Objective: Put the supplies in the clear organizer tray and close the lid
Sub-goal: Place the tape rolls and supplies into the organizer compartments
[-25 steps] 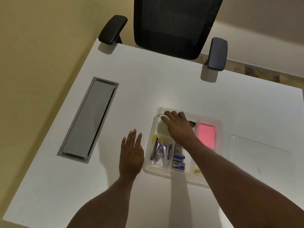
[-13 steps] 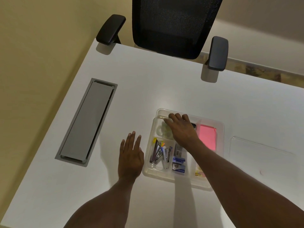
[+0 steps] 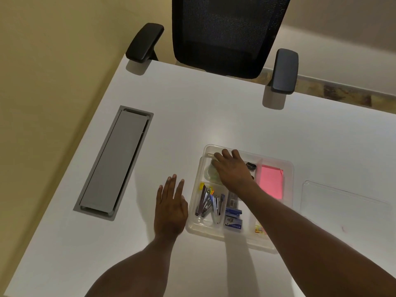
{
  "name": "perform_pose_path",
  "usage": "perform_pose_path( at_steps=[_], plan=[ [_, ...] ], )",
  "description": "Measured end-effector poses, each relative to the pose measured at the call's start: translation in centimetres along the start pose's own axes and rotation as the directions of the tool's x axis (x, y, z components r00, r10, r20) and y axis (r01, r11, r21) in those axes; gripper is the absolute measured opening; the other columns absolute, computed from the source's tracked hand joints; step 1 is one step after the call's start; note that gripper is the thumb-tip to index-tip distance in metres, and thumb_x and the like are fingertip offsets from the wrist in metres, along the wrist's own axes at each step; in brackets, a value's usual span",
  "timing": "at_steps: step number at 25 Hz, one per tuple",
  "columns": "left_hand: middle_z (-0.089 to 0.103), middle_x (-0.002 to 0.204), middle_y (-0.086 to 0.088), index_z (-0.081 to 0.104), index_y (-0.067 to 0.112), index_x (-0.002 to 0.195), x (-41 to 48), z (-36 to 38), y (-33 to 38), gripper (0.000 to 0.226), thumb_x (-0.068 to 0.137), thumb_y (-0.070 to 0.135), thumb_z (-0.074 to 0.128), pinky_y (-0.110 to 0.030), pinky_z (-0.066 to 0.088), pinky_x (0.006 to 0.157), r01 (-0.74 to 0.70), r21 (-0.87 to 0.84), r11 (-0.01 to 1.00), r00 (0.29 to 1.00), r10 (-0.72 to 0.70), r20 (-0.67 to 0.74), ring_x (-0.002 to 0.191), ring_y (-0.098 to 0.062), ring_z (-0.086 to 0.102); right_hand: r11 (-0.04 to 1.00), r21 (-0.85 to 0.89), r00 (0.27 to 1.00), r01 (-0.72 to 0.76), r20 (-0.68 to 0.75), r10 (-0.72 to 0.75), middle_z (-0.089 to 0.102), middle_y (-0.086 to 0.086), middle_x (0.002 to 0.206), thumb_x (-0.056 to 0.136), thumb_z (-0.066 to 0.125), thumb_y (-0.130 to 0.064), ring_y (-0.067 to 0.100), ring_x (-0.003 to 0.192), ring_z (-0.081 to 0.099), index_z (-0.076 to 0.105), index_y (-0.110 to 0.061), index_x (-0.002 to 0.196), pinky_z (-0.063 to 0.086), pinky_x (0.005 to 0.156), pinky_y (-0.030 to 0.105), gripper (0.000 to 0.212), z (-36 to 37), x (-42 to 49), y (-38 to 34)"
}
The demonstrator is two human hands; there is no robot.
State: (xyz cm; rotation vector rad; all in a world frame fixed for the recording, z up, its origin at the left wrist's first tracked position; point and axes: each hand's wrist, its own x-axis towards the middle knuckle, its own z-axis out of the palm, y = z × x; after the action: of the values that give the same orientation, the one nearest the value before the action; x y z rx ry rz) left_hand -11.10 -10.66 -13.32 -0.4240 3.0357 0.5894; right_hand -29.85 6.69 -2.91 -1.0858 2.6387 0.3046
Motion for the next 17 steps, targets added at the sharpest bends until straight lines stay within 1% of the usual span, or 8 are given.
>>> perform_pose_path(
  at_steps=[2, 5, 8, 9, 11, 13, 17],
  plan=[
    [0.022, 0.173, 0.001, 0.032, 0.027, 0.161, 0.0, 0.04, -0.15, 0.055, 0.11, 0.04, 0.015, -0.049, 0.023, 0.131, 0.0, -0.001, 1.0, 1.0, 0.0, -0.003, 0.163, -0.019, 0.015, 1.0, 0.007, 1.0, -0.002, 0.009, 0.002, 0.058, 0.006, 0.122, 0.091, 0.05, -0.01, 0.029, 0.119, 0.048, 0.058, -0.013, 0.123, 0.033, 0.104, 0.044, 0.033, 0.2, 0.1, -0.23],
    [0.022, 0.173, 0.001, 0.032, 0.029, 0.161, -0.01, 0.06, -0.1, 0.056, 0.11, 0.043, 0.014, -0.048, 0.021, 0.132, 0.003, 0.003, 1.0, 1.0, -0.003, 0.003, 0.163, -0.019, 0.015, 0.999, 0.038, 1.0, 0.01, 0.0, -0.01, 0.059, 0.005, 0.127, 0.086, 0.055, -0.011, 0.027, 0.119, 0.047, 0.058, -0.014, 0.124, 0.032, 0.103, 0.043, 0.038, 0.1, 0.2, -0.23],
    [0.021, 0.173, 0.002, 0.029, 0.03, 0.161, 0.06, 0.05, 0.04, 0.057, 0.109, 0.045, 0.011, -0.048, 0.022, 0.132, 0.01, 0.011, 1.0, 1.0, -0.01, 0.014, 0.163, -0.019, 0.016, 0.991, 0.058, 0.992, 0.12, 0.02, -0.122, 0.058, 0.002, 0.135, 0.082, 0.061, -0.009, 0.026, 0.123, 0.047, 0.055, -0.018, 0.133, 0.034, 0.102, 0.044, 0.053, -0.38, 0.41, -0.12],
    [0.021, 0.173, 0.002, 0.029, 0.031, 0.161, 0.05, 0.05, 0.03, 0.057, 0.109, 0.046, 0.011, -0.049, 0.022, 0.132, 0.013, 0.01, 1.0, 1.0, -0.013, 0.015, 0.162, -0.02, 0.017, 0.987, 0.045, 0.987, 0.157, 0.032, -0.159, 0.059, 0.001, 0.134, 0.083, 0.061, -0.007, 0.026, 0.123, 0.046, 0.054, -0.019, 0.135, 0.034, 0.101, 0.044, 0.054, -0.5, 0.42, -0.14],
    [0.022, 0.173, 0.002, 0.031, 0.031, 0.16, 0.03, 0.1, 0.02, 0.057, 0.109, 0.047, 0.01, -0.049, 0.023, 0.131, 0.014, 0.003, 1.0, 1.0, -0.014, 0.013, 0.162, -0.02, 0.018, 0.982, 0.029, 0.982, 0.185, 0.04, -0.186, 0.063, 0.001, 0.129, 0.086, 0.058, -0.005, 0.027, 0.12, 0.047, 0.054, -0.019, 0.134, 0.034, 0.098, 0.044, 0.05, -0.54, 0.39, -0.07],
    [0.023, 0.173, 0.002, 0.031, 0.03, 0.16, 0.04, 0.09, 0.03, 0.058, 0.109, 0.047, 0.01, -0.049, 0.023, 0.131, 0.016, -0.002, 1.0, 1.0, -0.016, 0.013, 0.162, -0.02, 0.018, 0.983, 0.027, 0.983, 0.182, 0.031, -0.183, 0.065, 0.003, 0.124, 0.089, 0.057, -0.004, 0.027, 0.119, 0.048, 0.055, -0.018, 0.131, 0.034, 0.097, 0.043, 0.044, -0.46, 0.39, -0.02],
    [0.024, 0.173, 0.001, 0.031, 0.03, 0.16, 0.11, 0.06, 0.04, 0.058, 0.109, 0.047, 0.01, -0.05, 0.025, 0.131, 0.014, -0.006, 1.0, 1.0, -0.014, 0.015, 0.162, -0.021, 0.019, 0.987, 0.019, 0.987, 0.16, 0.025, -0.161, 0.066, 0.007, 0.117, 0.088, 0.06, -0.005, 0.029, 0.116, 0.051, 0.061, -0.014, 0.119, 0.036, 0.097, 0.044, 0.032, -0.26, 0.19, -0.45]
  ],
)
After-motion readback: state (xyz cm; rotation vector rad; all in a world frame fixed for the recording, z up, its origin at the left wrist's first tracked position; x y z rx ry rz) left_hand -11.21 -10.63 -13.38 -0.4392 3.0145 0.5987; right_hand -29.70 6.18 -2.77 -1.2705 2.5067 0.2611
